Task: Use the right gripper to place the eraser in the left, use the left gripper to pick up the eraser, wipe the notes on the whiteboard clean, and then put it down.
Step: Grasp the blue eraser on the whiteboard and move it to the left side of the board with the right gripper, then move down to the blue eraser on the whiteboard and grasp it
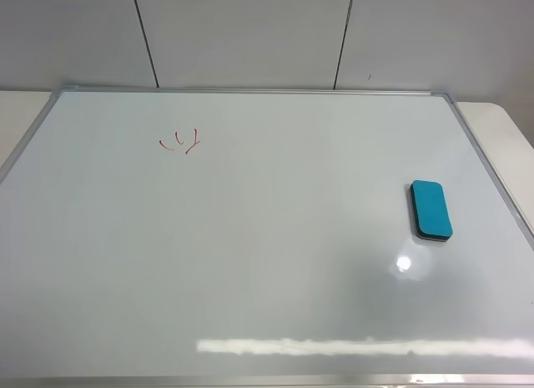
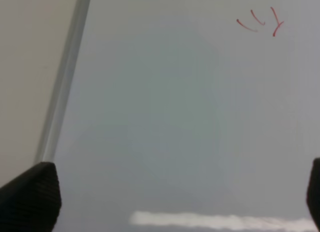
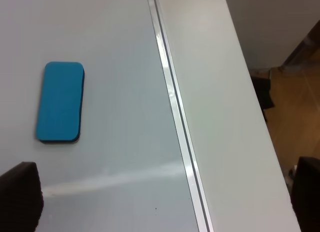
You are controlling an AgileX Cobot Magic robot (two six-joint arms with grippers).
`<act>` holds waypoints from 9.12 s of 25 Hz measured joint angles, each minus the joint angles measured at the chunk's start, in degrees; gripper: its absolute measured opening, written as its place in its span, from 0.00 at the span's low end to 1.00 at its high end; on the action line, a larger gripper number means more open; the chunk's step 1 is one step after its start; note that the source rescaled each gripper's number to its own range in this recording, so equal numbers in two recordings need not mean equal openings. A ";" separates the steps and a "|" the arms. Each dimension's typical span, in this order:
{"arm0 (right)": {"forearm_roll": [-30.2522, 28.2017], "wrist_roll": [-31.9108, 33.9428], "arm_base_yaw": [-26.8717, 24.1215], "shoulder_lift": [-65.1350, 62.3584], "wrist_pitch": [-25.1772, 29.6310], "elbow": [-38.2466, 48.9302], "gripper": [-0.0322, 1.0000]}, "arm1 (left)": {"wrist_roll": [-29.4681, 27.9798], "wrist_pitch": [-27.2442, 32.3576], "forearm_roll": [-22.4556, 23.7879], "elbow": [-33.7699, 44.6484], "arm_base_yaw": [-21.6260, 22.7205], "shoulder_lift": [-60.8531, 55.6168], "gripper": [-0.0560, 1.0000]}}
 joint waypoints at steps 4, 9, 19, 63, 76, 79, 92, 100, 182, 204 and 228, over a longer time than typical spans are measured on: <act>-0.24 0.67 0.00 6.44 -1.43 -2.76 1.00 | 0.00 0.00 0.00 0.00 0.00 0.00 1.00; -3.17 7.20 0.00 16.42 -2.32 -3.18 0.76 | 0.00 0.00 0.00 0.00 0.00 0.00 1.00; -6.72 17.44 0.00 33.23 -3.93 -3.18 0.04 | 0.00 0.00 0.00 0.00 0.00 0.00 1.00; 2.63 13.59 0.55 57.71 -21.02 -7.08 0.03 | 0.00 0.00 0.00 0.00 0.00 0.00 1.00; 1.29 15.26 9.44 70.52 -31.02 -7.24 0.03 | 0.00 -0.05 0.00 0.00 0.00 0.00 1.00; 1.23 15.88 9.78 72.62 -32.86 -7.24 0.03 | 0.00 -0.05 0.00 0.00 0.00 0.00 1.00; 0.09 16.72 14.45 79.59 -39.07 -7.96 0.03 | 0.00 -0.05 0.00 0.00 0.00 0.00 1.00; 6.01 15.77 22.28 81.73 -45.01 -9.44 0.03 | 0.00 -0.05 0.00 0.00 0.00 0.00 1.00; 1.52 30.60 56.09 107.50 -16.56 -76.52 0.45 | 0.00 -0.05 0.30 0.00 0.00 0.00 1.00; -1.37 25.70 40.81 90.68 -18.06 -55.36 0.45 | 0.00 -0.05 0.30 0.00 0.00 0.00 1.00; -8.94 22.88 15.49 44.35 -26.80 -14.60 0.97 | 0.00 -0.05 0.30 0.00 0.00 0.00 1.00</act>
